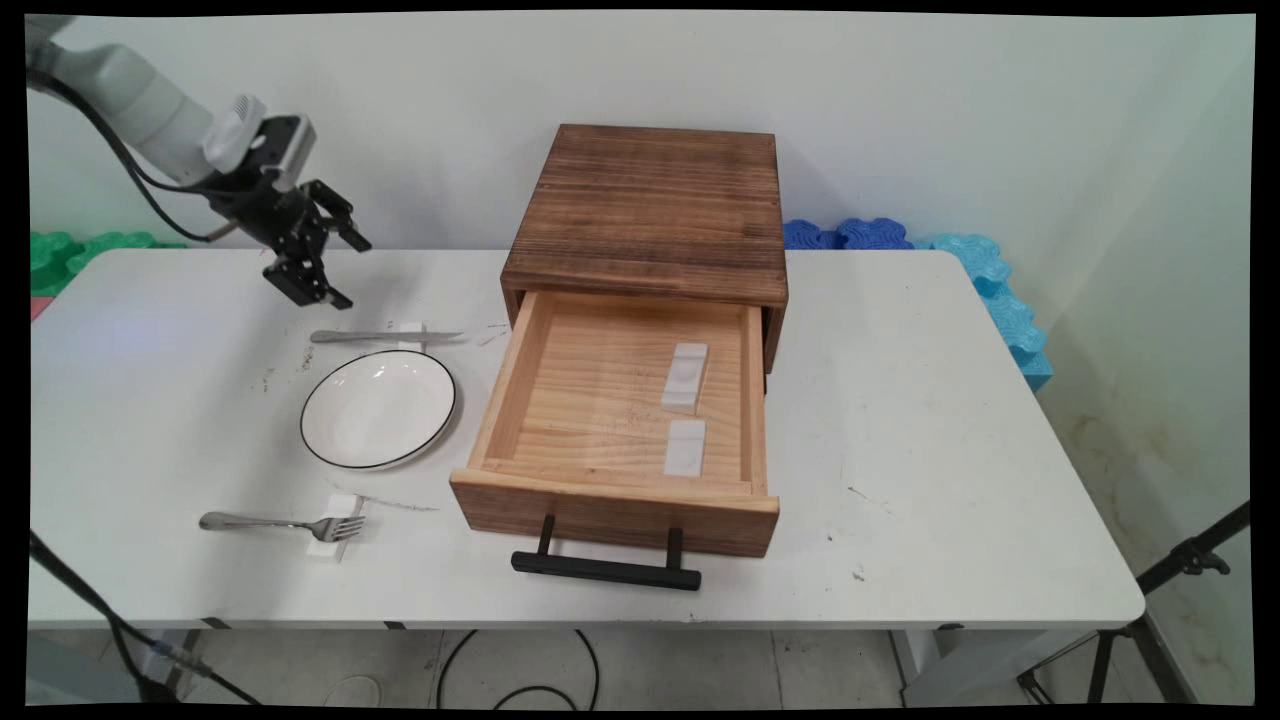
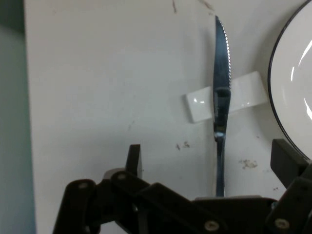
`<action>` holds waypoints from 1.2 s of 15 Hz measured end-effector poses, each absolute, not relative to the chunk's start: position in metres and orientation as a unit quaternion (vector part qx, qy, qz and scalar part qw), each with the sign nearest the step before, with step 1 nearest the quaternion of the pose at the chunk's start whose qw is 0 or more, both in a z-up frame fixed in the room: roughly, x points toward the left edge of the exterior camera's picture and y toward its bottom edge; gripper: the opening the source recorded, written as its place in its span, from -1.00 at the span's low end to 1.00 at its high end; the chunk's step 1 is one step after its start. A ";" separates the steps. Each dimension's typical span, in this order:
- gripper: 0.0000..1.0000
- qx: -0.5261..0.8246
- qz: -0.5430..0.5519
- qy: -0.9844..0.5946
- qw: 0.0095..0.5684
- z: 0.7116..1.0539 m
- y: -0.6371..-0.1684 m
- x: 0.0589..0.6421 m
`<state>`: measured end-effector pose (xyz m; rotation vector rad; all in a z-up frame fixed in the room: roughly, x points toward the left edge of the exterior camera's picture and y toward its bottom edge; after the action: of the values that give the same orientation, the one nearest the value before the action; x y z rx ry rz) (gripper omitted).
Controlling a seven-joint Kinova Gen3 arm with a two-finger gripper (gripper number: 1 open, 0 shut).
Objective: Pick up the knife from the left of the white plate
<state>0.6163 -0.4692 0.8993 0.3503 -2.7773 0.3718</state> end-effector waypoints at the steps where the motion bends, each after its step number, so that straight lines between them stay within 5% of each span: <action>1: 1.00 0.122 0.125 -0.972 0.157 0.894 -0.471 0.616; 18: 1.00 0.102 0.082 -0.981 0.141 0.840 -0.499 0.620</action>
<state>0.6197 -0.4987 0.8399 0.2953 -2.8341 0.2375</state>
